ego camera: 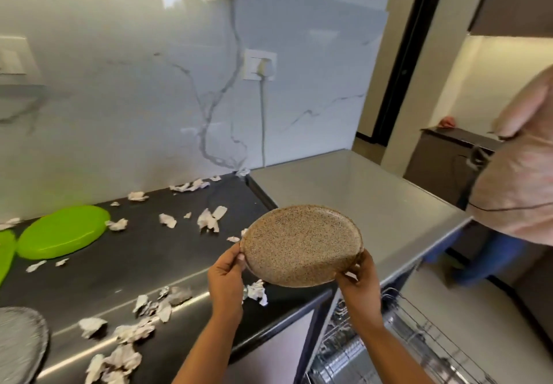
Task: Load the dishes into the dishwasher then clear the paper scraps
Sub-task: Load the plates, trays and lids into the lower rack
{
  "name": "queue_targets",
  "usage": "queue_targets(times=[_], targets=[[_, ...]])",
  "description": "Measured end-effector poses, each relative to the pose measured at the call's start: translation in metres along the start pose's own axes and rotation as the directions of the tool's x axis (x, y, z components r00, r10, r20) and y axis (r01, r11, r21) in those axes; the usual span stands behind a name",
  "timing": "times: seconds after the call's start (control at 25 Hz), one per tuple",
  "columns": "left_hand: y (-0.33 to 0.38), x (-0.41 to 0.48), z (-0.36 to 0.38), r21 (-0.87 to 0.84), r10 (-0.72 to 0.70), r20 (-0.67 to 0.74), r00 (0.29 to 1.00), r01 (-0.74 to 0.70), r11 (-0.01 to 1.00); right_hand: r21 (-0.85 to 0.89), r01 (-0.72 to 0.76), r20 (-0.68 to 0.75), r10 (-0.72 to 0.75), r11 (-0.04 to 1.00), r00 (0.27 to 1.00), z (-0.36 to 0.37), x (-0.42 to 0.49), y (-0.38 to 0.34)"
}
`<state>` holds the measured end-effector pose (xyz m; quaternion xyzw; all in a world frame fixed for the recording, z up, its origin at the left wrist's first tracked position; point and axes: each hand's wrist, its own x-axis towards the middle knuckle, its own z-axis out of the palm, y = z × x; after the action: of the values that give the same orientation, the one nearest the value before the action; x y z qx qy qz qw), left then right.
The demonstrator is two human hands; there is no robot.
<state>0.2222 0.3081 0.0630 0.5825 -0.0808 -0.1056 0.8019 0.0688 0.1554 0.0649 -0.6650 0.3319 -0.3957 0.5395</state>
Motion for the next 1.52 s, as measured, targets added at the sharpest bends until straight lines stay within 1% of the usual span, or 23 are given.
queue_targets(times=[0.08,0.2,0.28,0.4,0.48,0.56,0.68,0.84,0.96,1.04,1.16,1.28,1.4,1.52], targets=[[-0.004,-0.010,0.019,0.037,-0.025,0.070,0.997,0.023,0.999,0.005,-0.019,-0.075,0.020,1.000,0.997,-0.023,0.000,0.005],[-0.006,-0.022,0.045,0.117,-0.018,0.133,0.991,0.002,0.993,0.017,-0.036,-0.122,0.038,0.999,0.992,-0.050,0.002,0.012],[-0.010,-0.032,0.064,0.142,-0.019,0.137,0.990,-0.001,0.990,0.016,-0.045,-0.137,0.047,0.999,0.989,-0.071,0.006,0.020],[-0.023,-0.048,0.098,0.178,-0.054,0.121,0.991,0.031,0.983,0.045,-0.106,-0.157,0.112,0.993,0.981,-0.107,0.014,0.031],[-0.033,-0.060,0.126,0.205,-0.081,0.138,0.987,0.051,0.977,0.058,-0.143,-0.207,0.152,0.988,0.967,-0.136,0.018,0.040],[-0.048,-0.071,0.151,0.237,-0.104,0.165,0.981,0.063,0.969,0.034,-0.163,-0.249,0.166,0.986,0.954,-0.163,0.021,0.050],[-0.074,-0.087,0.185,0.318,-0.165,0.182,0.969,0.101,0.943,0.022,-0.224,-0.320,0.219,0.974,0.922,-0.200,0.025,0.071],[-0.107,-0.117,0.236,0.413,-0.221,0.223,0.949,0.113,0.904,0.023,-0.300,-0.393,0.284,0.954,0.874,-0.256,0.027,0.102],[-0.131,-0.141,0.271,0.469,-0.260,0.262,0.929,0.113,0.876,0.042,-0.343,-0.459,0.323,0.938,0.828,-0.298,0.027,0.125],[-0.148,-0.154,0.289,0.518,-0.305,0.310,0.900,0.109,0.848,0.082,-0.379,-0.502,0.367,0.922,0.783,-0.320,0.025,0.139],[-0.175,-0.172,0.310,0.600,-0.386,0.379,0.841,0.094,0.794,0.136,-0.451,-0.567,0.442,0.882,0.695,-0.347,0.015,0.161],[-0.205,-0.184,0.326,0.666,-0.456,0.420,0.785,0.075,0.742,0.168,-0.486,-0.622,0.475,0.858,0.623,-0.368,0.000,0.181],[-0.247,-0.194,0.338,0.734,-0.554,0.422,0.717,0.088,0.673,0.192,-0.511,-0.679,0.490,0.838,0.547,-0.381,-0.018,0.199],[-0.299,-0.205,0.345,0.777,-0.637,0.416,0.650,0.110,0.619,0.237,-0.561,-0.728,0.528,0.793,0.438,-0.387,-0.038,0.232]])
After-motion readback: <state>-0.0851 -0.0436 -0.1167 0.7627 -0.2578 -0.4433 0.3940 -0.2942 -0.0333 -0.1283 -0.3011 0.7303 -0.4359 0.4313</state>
